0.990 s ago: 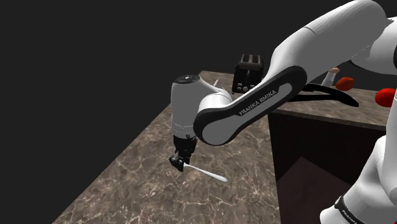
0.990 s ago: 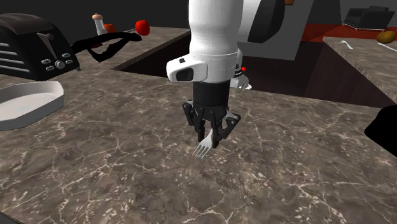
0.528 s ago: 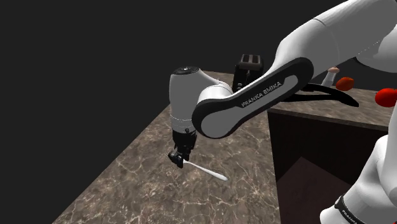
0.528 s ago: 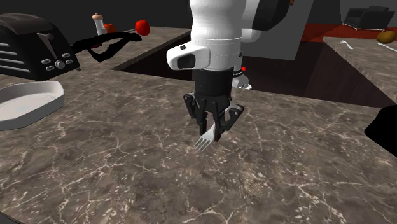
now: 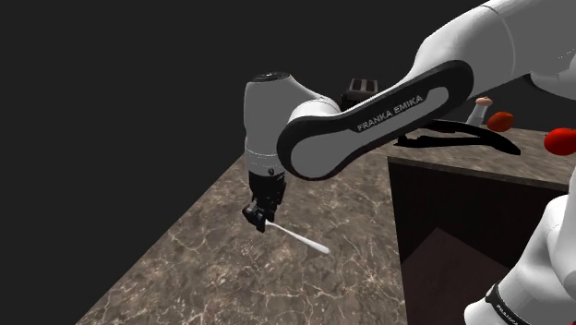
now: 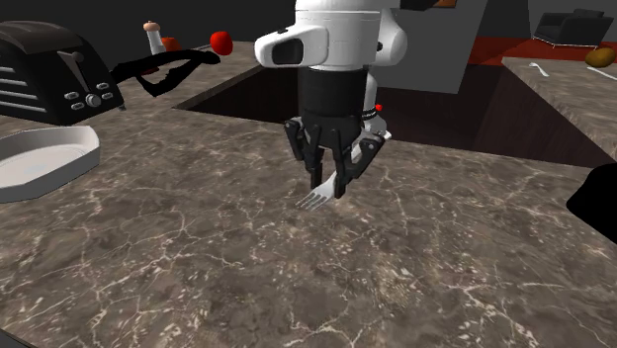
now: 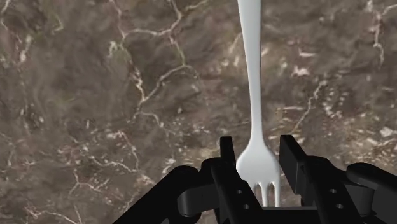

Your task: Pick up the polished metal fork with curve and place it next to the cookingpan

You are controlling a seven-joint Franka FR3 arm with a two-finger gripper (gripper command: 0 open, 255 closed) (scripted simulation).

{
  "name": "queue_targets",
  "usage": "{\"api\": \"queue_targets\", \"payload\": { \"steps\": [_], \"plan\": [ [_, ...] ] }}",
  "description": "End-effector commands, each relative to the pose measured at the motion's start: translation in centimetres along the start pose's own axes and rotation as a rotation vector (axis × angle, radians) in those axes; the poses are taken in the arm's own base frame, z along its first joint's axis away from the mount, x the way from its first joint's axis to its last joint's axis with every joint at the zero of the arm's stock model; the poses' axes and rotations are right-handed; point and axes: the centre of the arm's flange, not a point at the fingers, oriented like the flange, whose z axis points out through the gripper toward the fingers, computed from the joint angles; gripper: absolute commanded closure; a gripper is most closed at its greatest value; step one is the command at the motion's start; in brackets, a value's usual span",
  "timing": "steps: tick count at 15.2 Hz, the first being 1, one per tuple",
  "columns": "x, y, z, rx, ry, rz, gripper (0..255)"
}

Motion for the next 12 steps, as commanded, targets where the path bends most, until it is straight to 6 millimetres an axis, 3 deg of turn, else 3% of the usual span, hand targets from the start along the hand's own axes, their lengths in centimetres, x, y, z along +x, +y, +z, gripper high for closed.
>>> {"api": "queue_targets", "payload": {
  "steps": [1,8,12],
  "plan": [
    [0.1,0.1,-1.1,0.000,0.000,0.000,255],
    [0.2,0.0,-4.4,0.000,0.000,0.000,255],
    [0.1,5.3,-4.6,0.000,0.000,0.000,255]
  ]
}}
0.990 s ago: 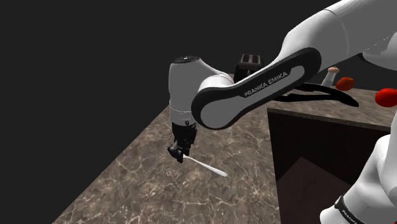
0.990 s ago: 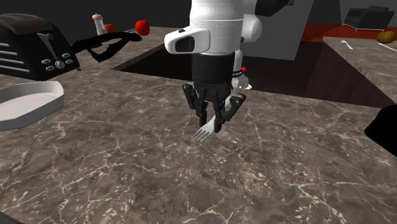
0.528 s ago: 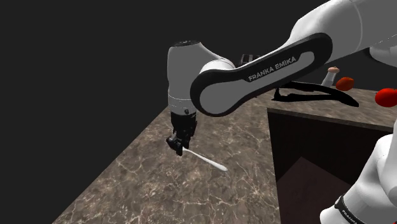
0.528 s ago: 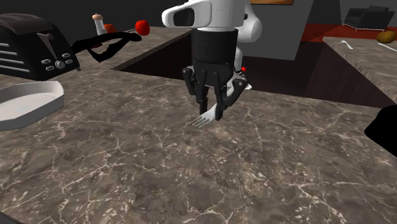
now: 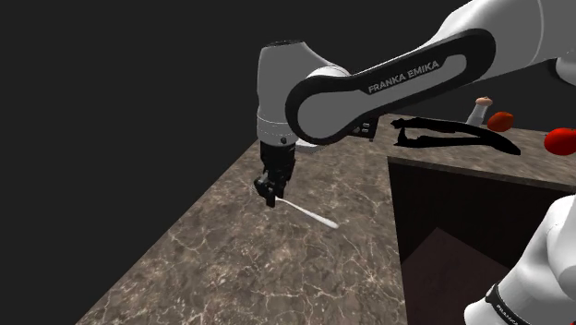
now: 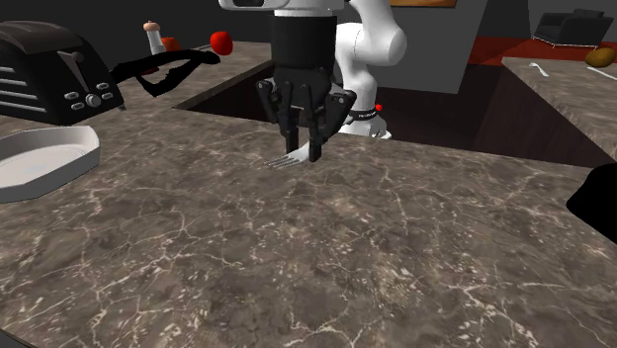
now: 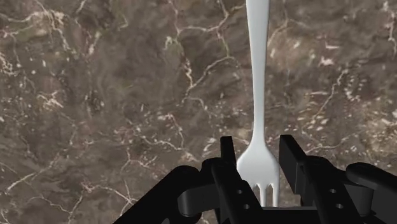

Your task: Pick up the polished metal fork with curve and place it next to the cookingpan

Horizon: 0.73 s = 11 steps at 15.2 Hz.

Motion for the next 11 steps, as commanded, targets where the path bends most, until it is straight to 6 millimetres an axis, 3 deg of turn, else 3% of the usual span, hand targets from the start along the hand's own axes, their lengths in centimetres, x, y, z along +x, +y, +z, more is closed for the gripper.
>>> {"api": "queue_targets", "payload": {
  "steps": [1,11],
  "plan": [
    [-0.2,2.4,0.2,0.000,0.000,-0.001,255],
    [-0.6,15.6,-0.1,0.000,0.000,-0.001,255]
  ]
}}
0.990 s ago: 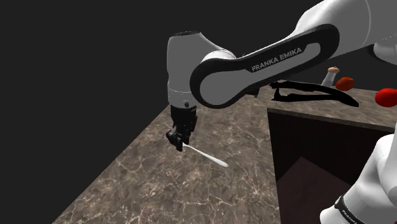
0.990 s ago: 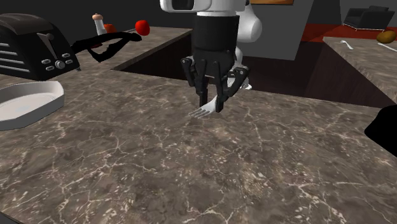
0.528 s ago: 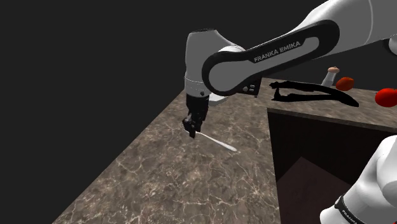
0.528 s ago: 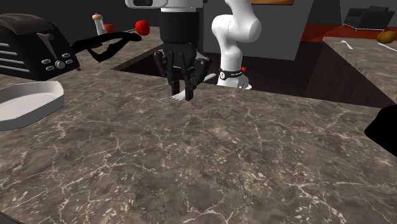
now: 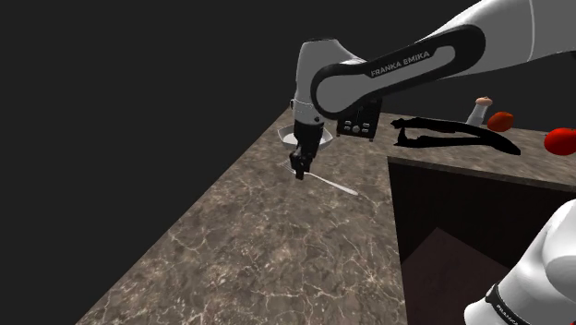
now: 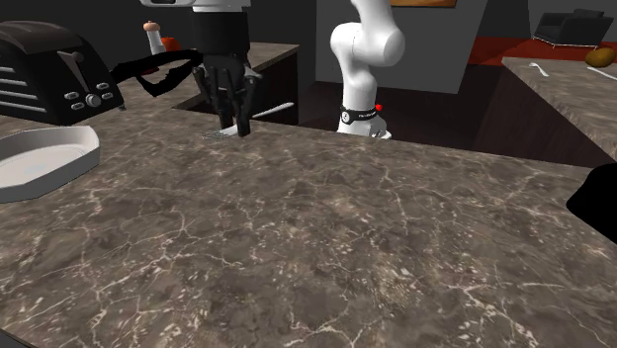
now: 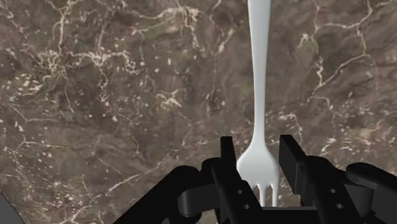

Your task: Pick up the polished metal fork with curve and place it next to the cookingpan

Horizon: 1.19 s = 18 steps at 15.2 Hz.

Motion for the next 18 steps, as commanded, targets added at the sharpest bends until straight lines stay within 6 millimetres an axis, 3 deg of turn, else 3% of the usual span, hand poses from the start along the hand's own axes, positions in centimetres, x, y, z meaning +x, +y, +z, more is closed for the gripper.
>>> {"api": "queue_targets", "payload": {
  "steps": [1,18],
  "plan": [
    [-0.1,3.0,0.0,0.000,0.000,-0.001,255],
    [-0.8,25.4,-0.5,0.000,0.000,-0.001,255]
  ]
}}
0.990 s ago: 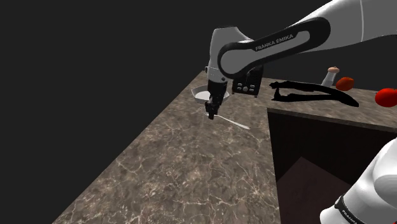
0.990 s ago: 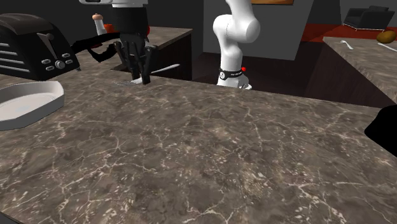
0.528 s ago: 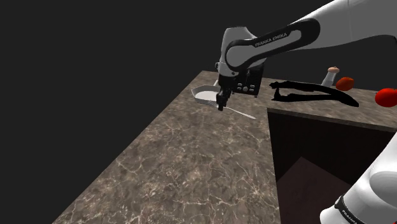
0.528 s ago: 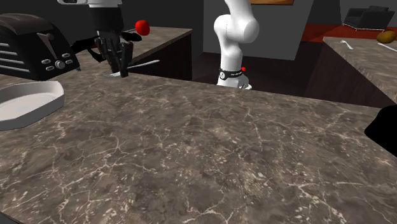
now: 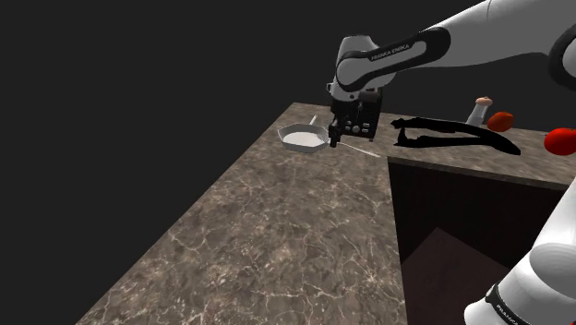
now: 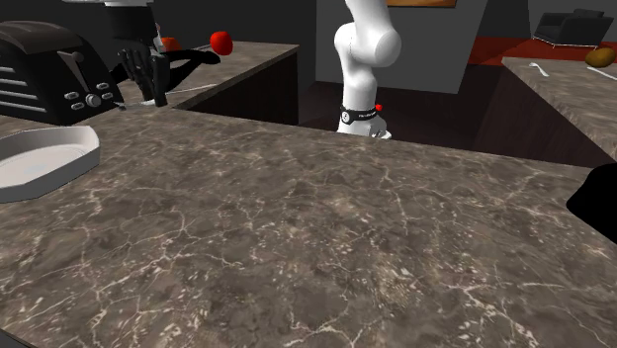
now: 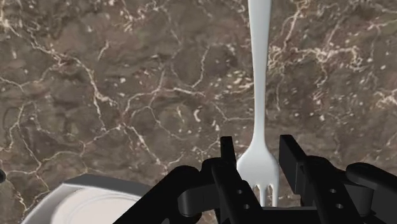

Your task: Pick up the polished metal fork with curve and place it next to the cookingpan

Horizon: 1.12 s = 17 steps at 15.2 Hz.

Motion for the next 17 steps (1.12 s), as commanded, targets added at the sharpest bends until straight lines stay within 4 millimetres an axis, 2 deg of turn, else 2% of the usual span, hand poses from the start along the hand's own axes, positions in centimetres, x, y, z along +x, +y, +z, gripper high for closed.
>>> {"api": "queue_targets", "payload": {
  "steps": [1,7,17],
  "plan": [
    [-0.1,2.7,0.0,0.000,0.000,-0.001,255],
    [-0.3,11.1,-0.2,0.000,0.000,-0.001,255],
    [-0.6,11.2,5.1,0.000,0.000,-0.001,255]
  ]
}}
